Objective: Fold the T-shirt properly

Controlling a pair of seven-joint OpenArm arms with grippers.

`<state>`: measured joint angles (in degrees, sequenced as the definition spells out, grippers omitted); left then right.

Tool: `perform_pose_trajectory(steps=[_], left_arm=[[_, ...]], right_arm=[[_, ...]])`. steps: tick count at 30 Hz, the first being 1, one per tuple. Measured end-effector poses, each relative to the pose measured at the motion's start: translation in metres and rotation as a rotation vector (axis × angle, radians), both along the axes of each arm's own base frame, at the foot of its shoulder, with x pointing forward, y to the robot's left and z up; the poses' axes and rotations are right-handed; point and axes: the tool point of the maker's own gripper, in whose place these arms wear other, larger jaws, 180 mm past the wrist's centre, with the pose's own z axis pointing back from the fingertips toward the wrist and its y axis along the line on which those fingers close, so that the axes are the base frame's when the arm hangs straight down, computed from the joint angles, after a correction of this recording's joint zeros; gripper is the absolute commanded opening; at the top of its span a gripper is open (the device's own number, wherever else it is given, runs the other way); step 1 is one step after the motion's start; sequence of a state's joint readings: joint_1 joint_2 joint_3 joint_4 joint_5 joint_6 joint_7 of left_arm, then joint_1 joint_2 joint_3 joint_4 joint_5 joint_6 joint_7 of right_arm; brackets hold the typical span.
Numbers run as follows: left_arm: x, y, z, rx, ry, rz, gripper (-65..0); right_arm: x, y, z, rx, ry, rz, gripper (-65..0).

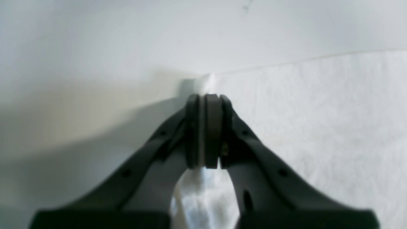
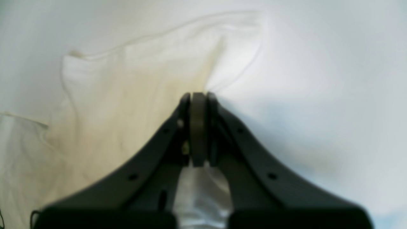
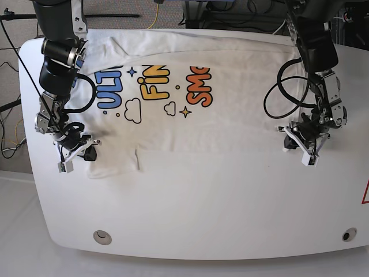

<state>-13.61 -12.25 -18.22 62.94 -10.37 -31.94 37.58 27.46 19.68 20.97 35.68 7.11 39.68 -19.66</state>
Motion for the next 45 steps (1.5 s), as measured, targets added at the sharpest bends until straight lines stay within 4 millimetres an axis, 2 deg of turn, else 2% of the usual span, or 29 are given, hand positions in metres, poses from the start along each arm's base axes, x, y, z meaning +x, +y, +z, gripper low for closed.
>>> perform_pose_trajectory(steps=[10,18,28,34,37,45], left_arm=[[0.0,0.0,0.011,0.035,-0.009,-0.012,-64.5],[-0.005,0.0,0.034,0.097,-0.051,-0.041,-64.8],[-0.019,0.0,0.031,0.123,-0.029,-0.056,-65.0],[-0.019,0.001,0.034,0.126,-0.038,-0.053,-65.0],[-0.023,0.002,0.033,0.133,-0.036,-0.054,-64.9],[-0.035,0.002,0.029,0.146,-0.013,-0.067,-65.0]], right_arm=[[0.002,0.001,0.002,-0.003,-0.01,0.003,-65.0],[0.0,0.0,0.007,-0.05,-0.008,0.03,-65.0],[0.007,-0.002,0.049,-0.167,-0.095,0.086,-65.0],[0.009,-0.001,0.062,-0.206,-0.102,0.104,-65.0],[0.006,-0.001,0.063,-0.223,-0.091,0.111,-65.0],[-0.021,-0.008,0.061,-0.311,-0.007,0.135,-65.0]])
